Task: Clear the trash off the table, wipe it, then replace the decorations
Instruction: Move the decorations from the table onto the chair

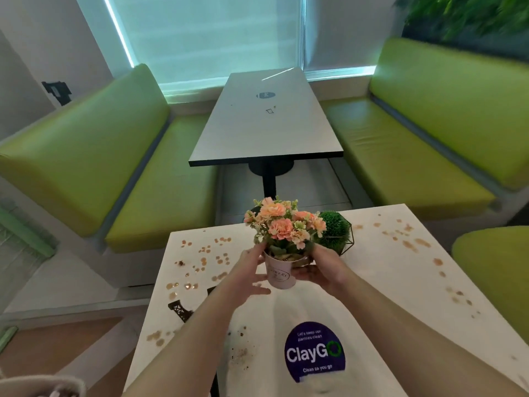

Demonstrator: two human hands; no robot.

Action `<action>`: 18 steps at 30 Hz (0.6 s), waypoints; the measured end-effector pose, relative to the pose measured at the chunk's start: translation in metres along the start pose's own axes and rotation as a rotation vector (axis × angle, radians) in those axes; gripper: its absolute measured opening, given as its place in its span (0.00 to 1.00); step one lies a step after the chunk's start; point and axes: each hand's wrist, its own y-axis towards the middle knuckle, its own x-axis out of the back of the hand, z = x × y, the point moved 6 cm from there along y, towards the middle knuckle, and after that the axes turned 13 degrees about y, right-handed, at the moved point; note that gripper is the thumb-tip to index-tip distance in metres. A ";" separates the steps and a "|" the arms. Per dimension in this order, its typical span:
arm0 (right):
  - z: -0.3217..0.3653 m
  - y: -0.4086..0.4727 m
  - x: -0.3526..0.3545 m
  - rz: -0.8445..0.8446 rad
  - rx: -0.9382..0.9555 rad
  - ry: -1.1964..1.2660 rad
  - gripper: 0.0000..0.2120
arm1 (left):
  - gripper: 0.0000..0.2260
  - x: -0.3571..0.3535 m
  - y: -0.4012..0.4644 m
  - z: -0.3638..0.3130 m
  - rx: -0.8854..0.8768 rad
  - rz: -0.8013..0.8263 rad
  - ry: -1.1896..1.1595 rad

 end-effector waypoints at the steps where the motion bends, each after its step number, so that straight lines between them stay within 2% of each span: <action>1: 0.005 -0.012 0.009 -0.002 0.009 -0.002 0.13 | 0.40 -0.014 -0.009 0.000 -0.008 0.031 -0.008; 3: 0.013 -0.031 0.022 -0.010 0.025 -0.003 0.13 | 0.45 -0.037 -0.024 0.002 -0.019 0.076 -0.049; 4: 0.016 -0.040 0.030 -0.020 0.036 -0.002 0.13 | 0.45 -0.049 -0.032 0.001 -0.022 0.078 -0.070; 13: 0.038 -0.135 0.123 -0.094 0.101 0.010 0.15 | 0.27 -0.174 -0.095 -0.016 -0.044 0.040 -0.156; 18: 0.062 -0.180 0.182 -0.084 0.171 0.029 0.14 | 0.25 -0.254 -0.119 -0.028 -0.060 0.077 -0.132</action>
